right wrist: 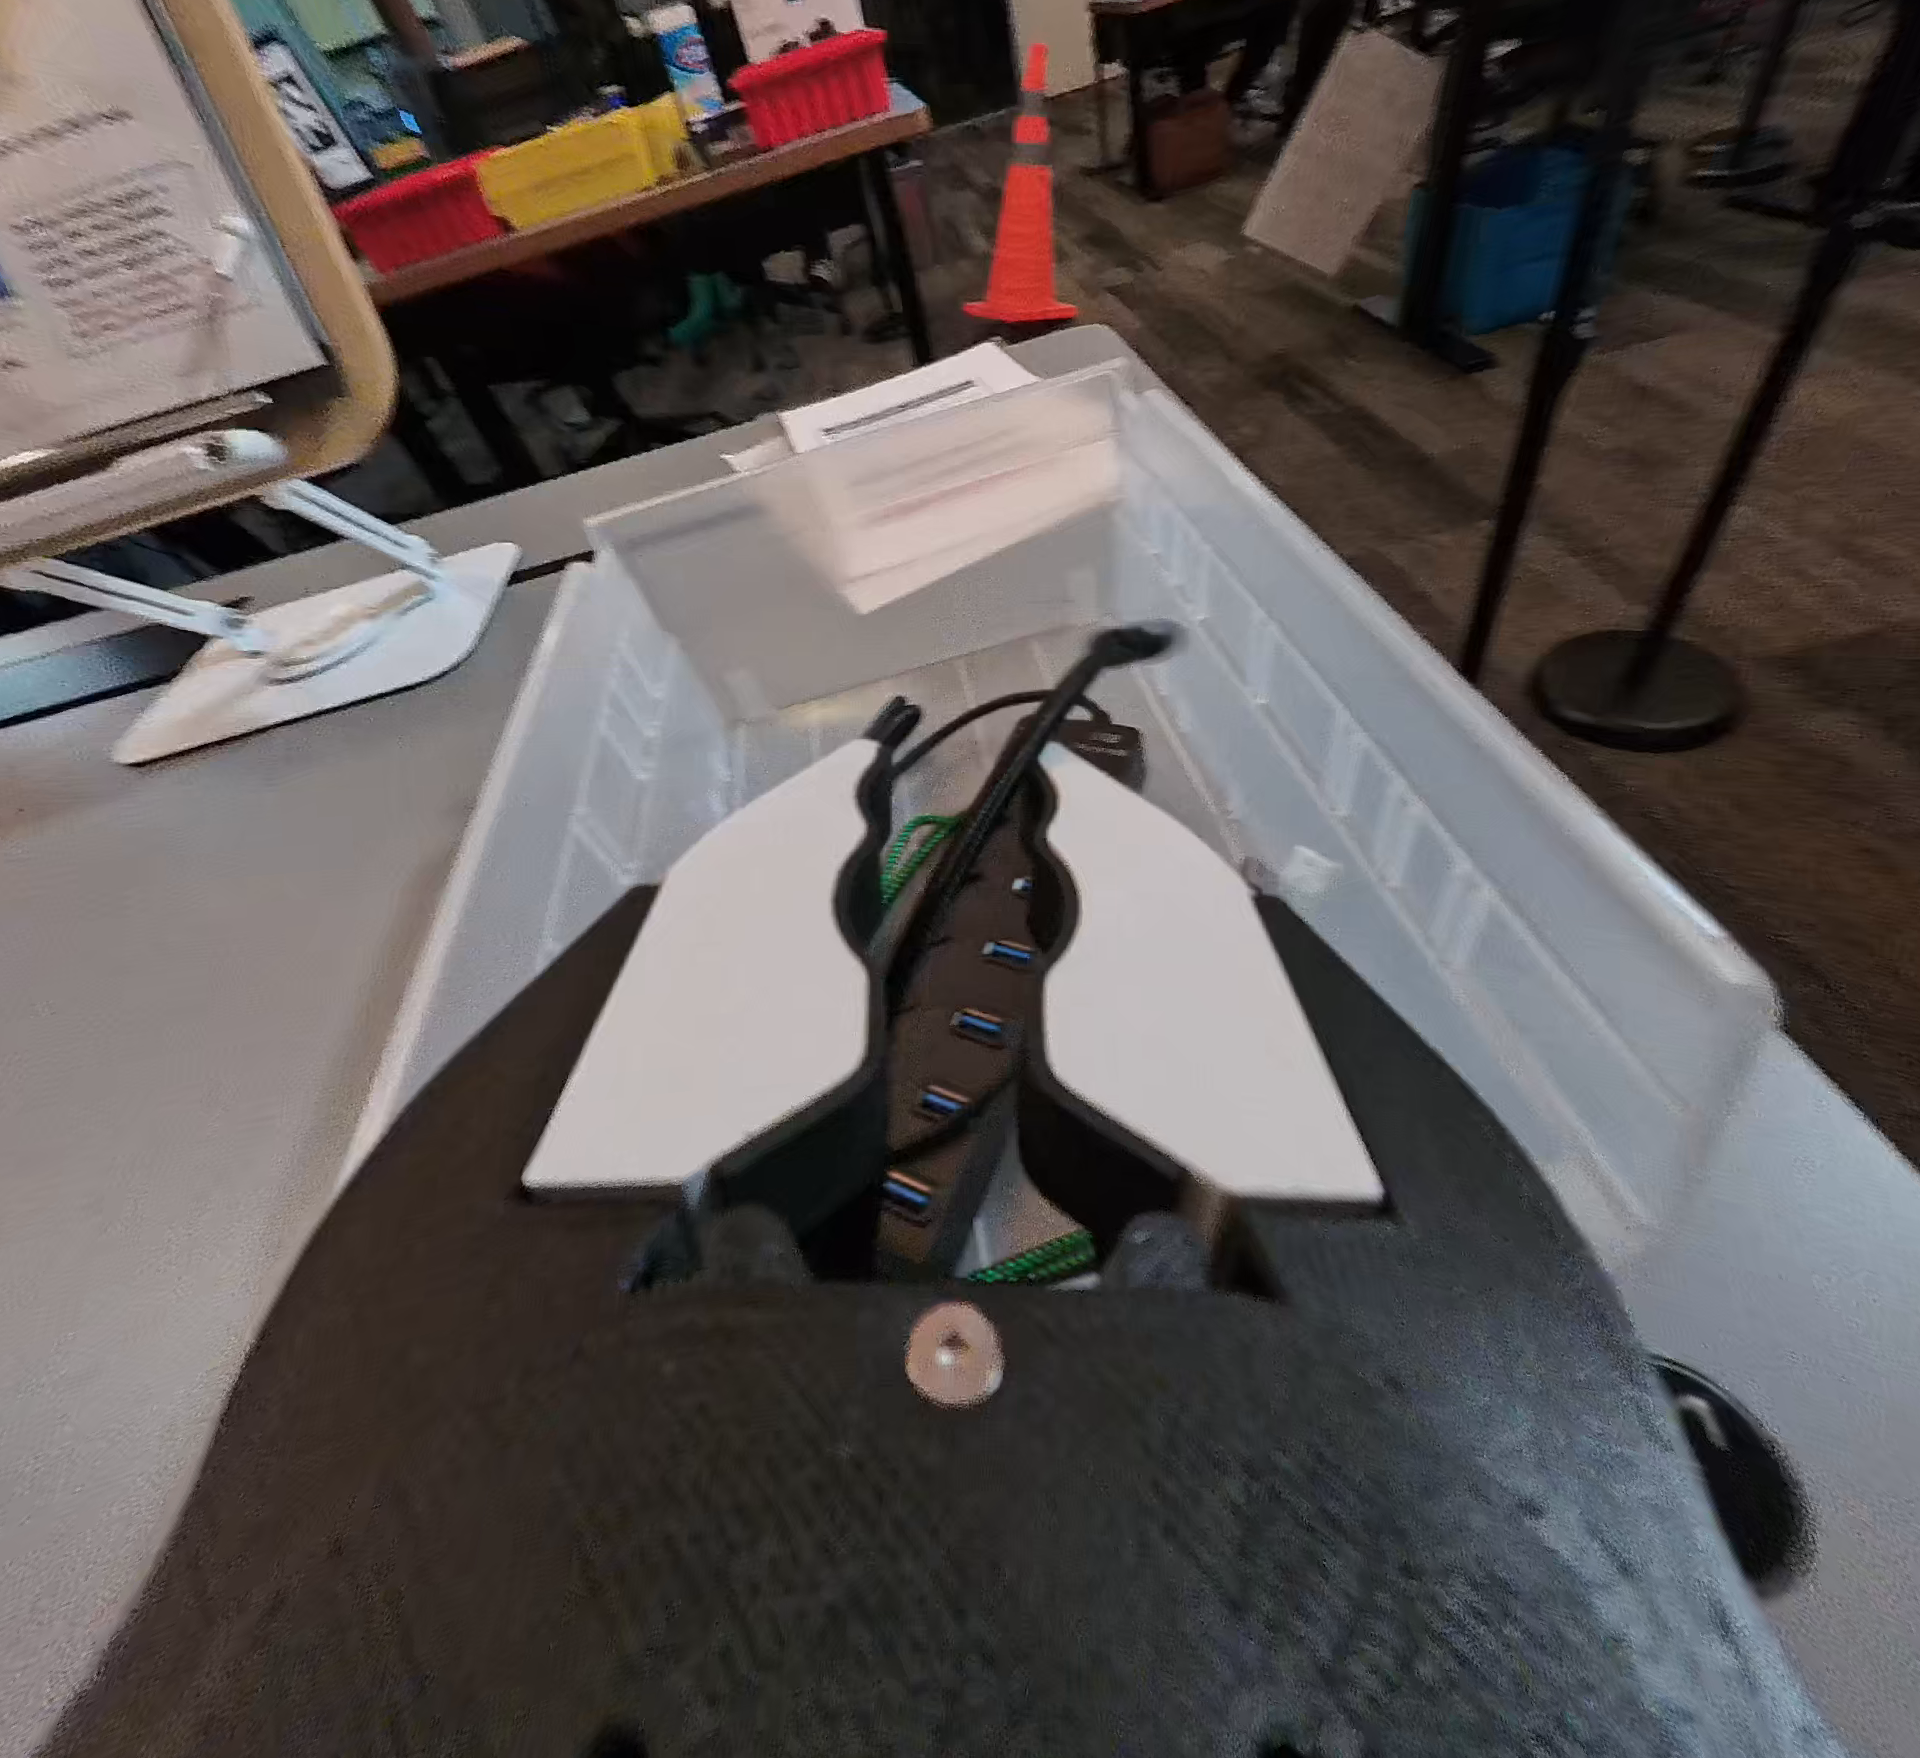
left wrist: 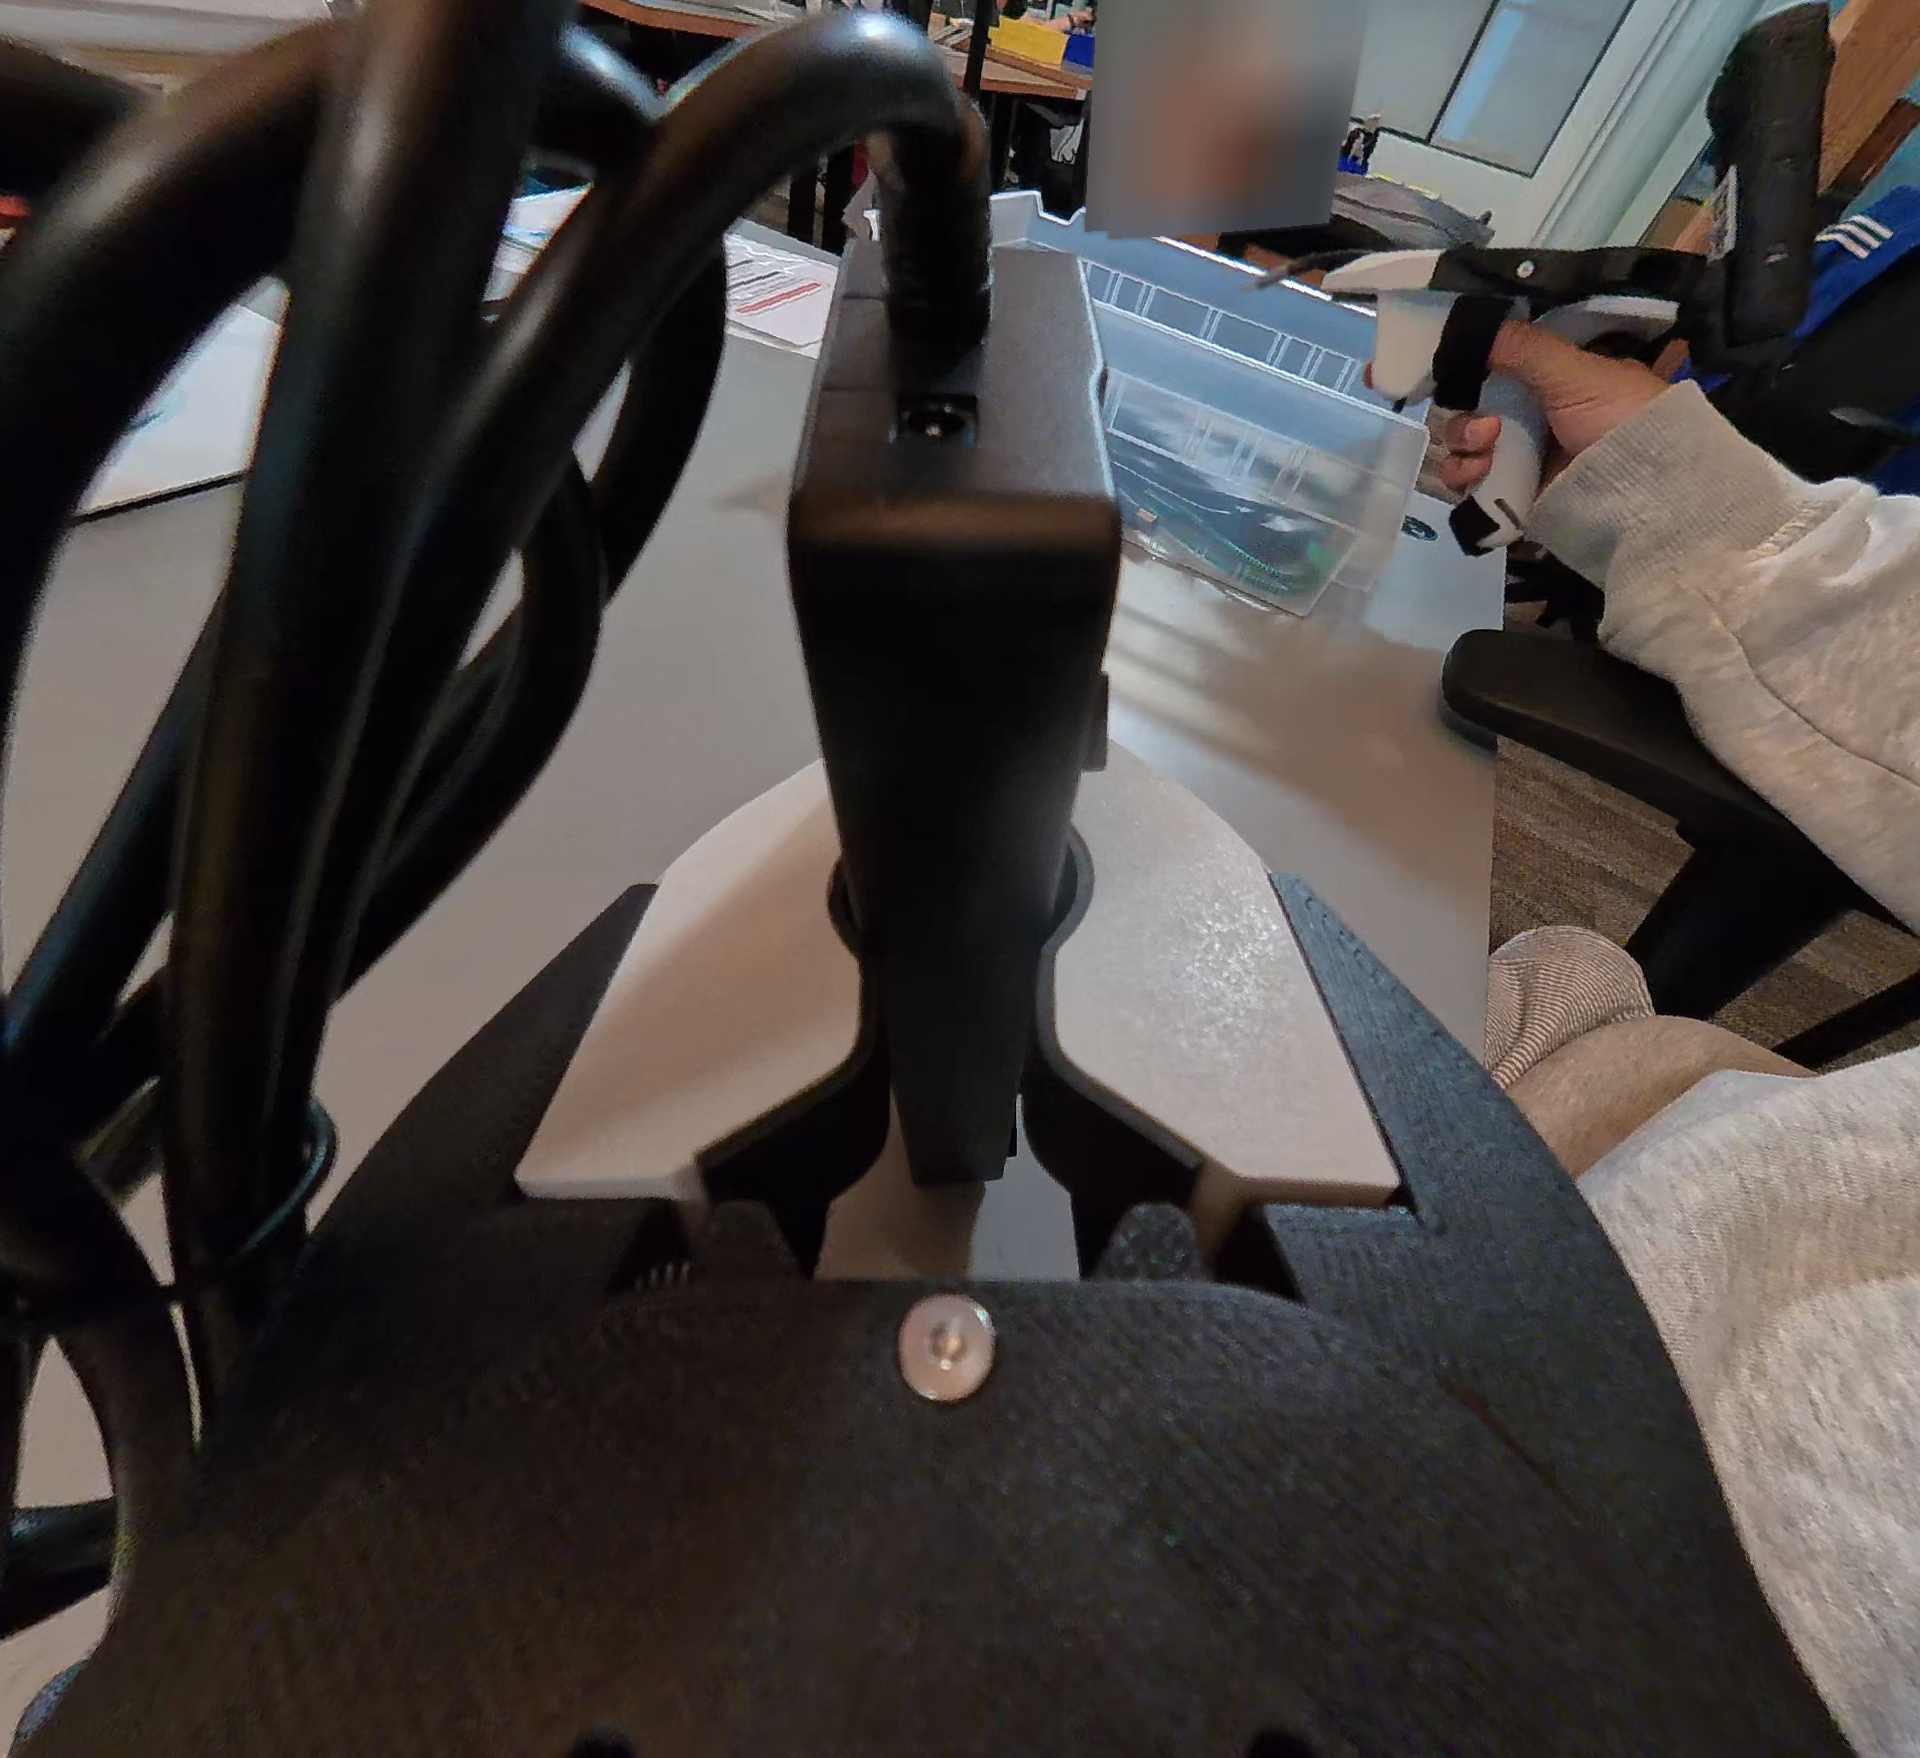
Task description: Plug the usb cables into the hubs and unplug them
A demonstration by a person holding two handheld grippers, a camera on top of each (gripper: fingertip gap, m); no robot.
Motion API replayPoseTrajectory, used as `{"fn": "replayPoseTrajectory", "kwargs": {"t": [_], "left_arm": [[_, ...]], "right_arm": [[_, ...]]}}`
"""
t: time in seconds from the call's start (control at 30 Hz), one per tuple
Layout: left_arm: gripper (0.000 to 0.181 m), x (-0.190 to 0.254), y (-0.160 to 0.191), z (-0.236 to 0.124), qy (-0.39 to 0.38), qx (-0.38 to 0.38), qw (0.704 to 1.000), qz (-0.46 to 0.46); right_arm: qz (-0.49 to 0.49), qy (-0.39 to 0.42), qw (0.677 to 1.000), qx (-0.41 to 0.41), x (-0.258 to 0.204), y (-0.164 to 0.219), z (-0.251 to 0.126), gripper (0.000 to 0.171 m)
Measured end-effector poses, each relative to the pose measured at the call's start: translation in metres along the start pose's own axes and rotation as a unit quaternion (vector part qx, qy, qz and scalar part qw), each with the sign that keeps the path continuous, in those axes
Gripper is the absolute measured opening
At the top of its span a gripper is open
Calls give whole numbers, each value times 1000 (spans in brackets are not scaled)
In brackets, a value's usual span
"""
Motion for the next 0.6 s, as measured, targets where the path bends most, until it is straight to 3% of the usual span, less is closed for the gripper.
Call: {"fn": "replayPoseTrajectory", "kwargs": {"t": [0.1,0.23,0.37,0.47,0.6], "left_arm": [[28,0,0,0,1,0,1000,0],[28,0,0,0,1,0,1000,1],[28,0,0,0,1,0,1000,0],[28,0,0,0,1,0,1000,1],[28,0,0,0,1,0,1000,1]], "right_arm": [[-22,24,999,-7,7,-2,-2,37],[-40,27,999,-9,9,-4,-3,32],[-26,-47,998,28,-8,-9,-6,0],[-9,-109,989,103,-22,-22,-15,0],[100,-201,958,177,-29,-34,-26,0]]}}
Point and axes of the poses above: each gripper's, where its closed fingertips meet, z out along the fingers, y out of its underside, x = y × z across the jaws, the point moved 8 cm from there along -z, back along the fingers, and after that the axes turned 8 degrees about x, right-handed, at the moved point
